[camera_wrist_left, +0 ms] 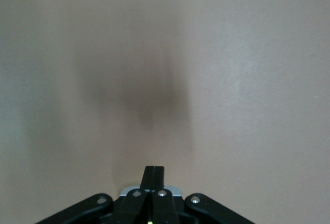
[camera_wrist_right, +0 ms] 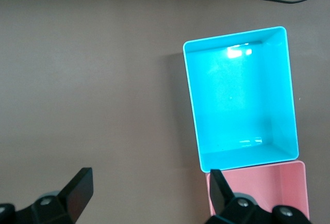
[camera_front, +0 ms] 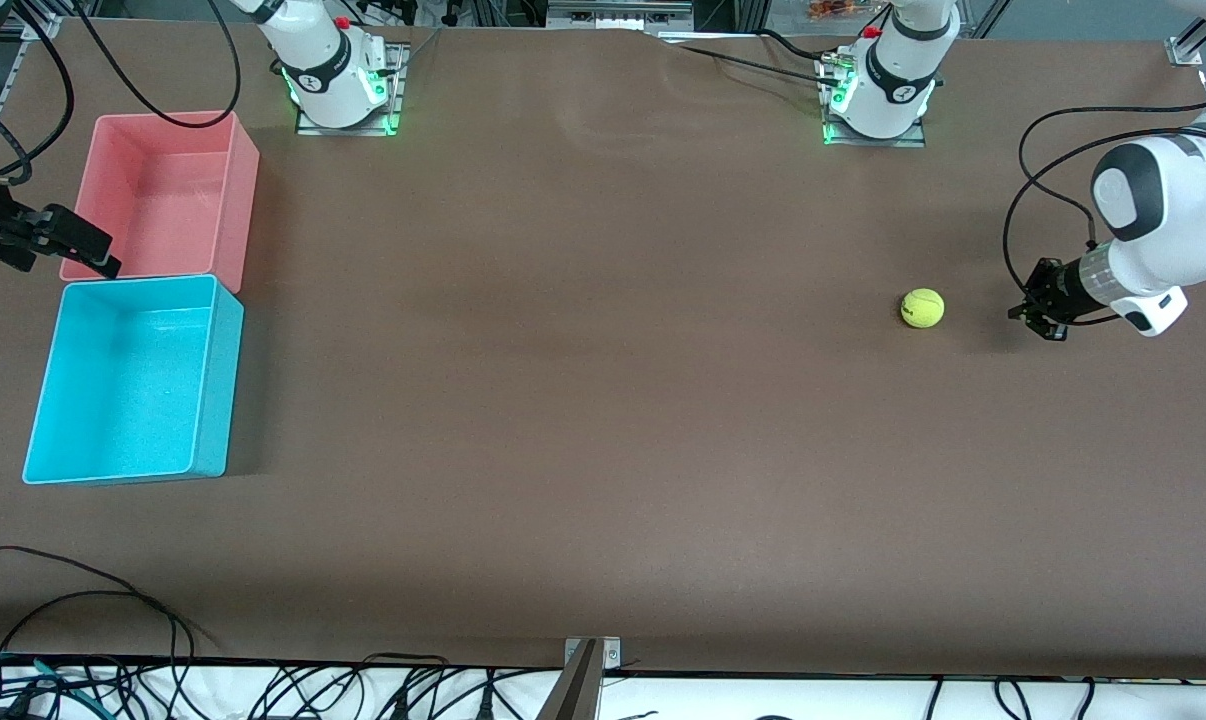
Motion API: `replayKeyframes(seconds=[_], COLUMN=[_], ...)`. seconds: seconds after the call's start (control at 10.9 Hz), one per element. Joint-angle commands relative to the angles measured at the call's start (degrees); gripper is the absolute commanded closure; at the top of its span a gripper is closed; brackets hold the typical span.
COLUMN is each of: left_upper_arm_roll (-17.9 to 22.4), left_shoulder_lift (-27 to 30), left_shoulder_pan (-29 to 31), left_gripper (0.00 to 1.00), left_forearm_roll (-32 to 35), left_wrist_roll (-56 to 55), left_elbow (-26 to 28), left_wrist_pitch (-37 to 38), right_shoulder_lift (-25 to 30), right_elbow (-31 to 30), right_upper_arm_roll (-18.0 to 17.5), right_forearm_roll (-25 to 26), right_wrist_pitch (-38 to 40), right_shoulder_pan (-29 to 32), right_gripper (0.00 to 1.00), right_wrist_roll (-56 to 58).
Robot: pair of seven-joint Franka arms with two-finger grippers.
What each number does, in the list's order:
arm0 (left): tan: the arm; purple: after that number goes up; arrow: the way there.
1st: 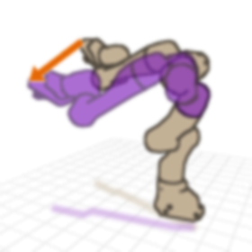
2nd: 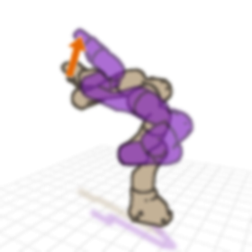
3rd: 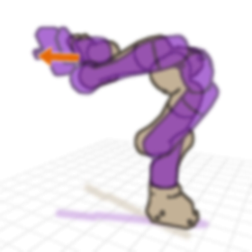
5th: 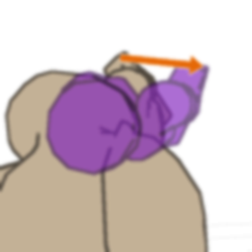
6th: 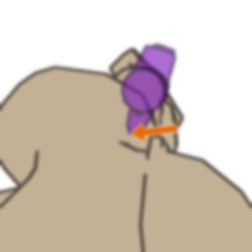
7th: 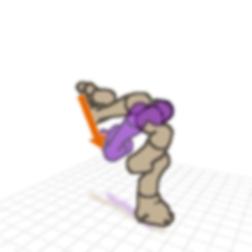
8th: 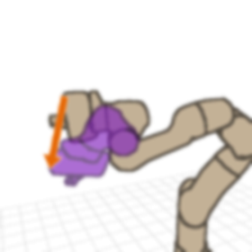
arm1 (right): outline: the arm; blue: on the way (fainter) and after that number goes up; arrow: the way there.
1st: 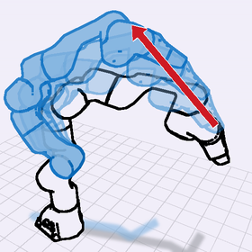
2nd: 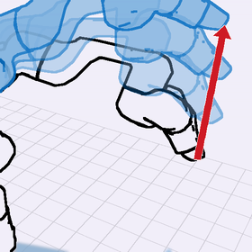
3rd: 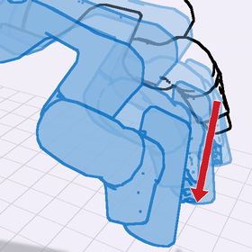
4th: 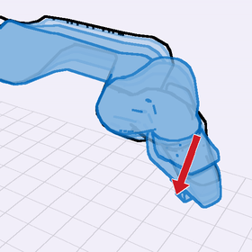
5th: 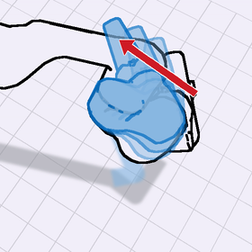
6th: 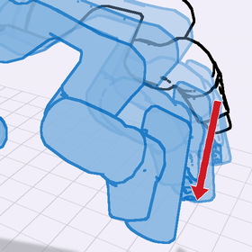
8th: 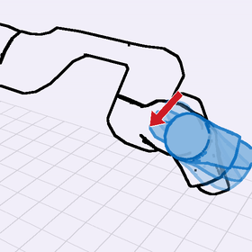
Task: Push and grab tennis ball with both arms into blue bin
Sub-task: 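Move the left gripper behind the tennis ball and lower it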
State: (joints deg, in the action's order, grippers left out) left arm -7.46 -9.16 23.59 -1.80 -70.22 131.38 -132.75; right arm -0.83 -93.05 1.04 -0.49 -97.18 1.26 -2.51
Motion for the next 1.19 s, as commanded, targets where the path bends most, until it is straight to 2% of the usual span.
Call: replayKeyframes(seconds=[0.0, 0.37, 0.64, 0.92, 1.1], left_upper_arm_roll=[-0.98, -0.81, -0.89, -0.98, -1.07], left_shoulder_lift=[-0.24, -2.6, -3.05, -5.5, -5.17], left_shoulder_pan=[-0.12, 0.05, 0.66, 6.27, 7.17], left_gripper=[1.0, 1.0, 1.0, 1.0, 1.0], left_forearm_roll=[2.23, 3.28, 10.38, 17.42, 18.06], left_wrist_roll=[-4.92, -7.99, -13.18, -13.19, -13.36], left_elbow=[8.16, 9.6, 11.53, 11.53, 12.67], left_wrist_pitch=[-12.56, -17.08, -19.03, -22.62, -23.69], right_shoulder_lift=[-0.14, -0.14, -0.14, -0.14, -0.14], right_elbow=[0.77, 0.77, 0.77, 0.77, 0.77], right_upper_arm_roll=[-0.08, -0.08, -0.08, -0.08, -0.08], right_forearm_roll=[-0.13, -0.13, -0.13, -0.13, -0.13], right_wrist_pitch=[0.15, 0.15, 0.15, 0.15, 0.15], right_shoulder_pan=[0.15, 0.15, 0.15, 0.15, 0.15], right_gripper=[0.0, 0.0, 0.0, 0.0, 0.0], right_wrist_roll=[-0.04, -0.04, -0.04, -0.04, -0.04])
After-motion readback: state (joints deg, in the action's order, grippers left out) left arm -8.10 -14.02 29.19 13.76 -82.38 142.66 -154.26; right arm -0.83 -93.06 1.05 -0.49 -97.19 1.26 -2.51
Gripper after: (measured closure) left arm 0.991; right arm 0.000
